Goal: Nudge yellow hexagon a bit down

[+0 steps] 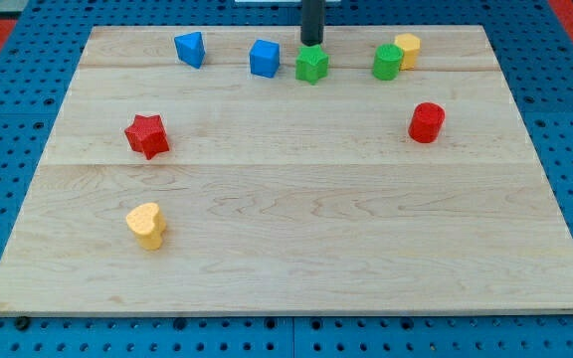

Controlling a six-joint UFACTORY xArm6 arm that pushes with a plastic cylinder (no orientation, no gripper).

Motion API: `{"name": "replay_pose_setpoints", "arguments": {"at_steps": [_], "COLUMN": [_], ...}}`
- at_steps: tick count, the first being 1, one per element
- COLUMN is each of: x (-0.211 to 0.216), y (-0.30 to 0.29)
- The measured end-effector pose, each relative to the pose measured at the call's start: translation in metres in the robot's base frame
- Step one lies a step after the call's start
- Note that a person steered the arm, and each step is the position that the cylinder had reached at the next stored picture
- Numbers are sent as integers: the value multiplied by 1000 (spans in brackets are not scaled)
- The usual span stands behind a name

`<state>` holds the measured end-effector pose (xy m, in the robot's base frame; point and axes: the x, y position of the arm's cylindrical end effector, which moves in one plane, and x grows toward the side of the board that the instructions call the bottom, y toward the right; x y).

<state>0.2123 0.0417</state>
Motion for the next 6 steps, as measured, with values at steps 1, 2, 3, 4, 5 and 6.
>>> {"name": "replay_pose_setpoints", "arguments": {"at_steps": [1,2,3,4,5,6], "x": [-1,-2,0,6,5,5], "y": [23,30,30,35,54,100]}}
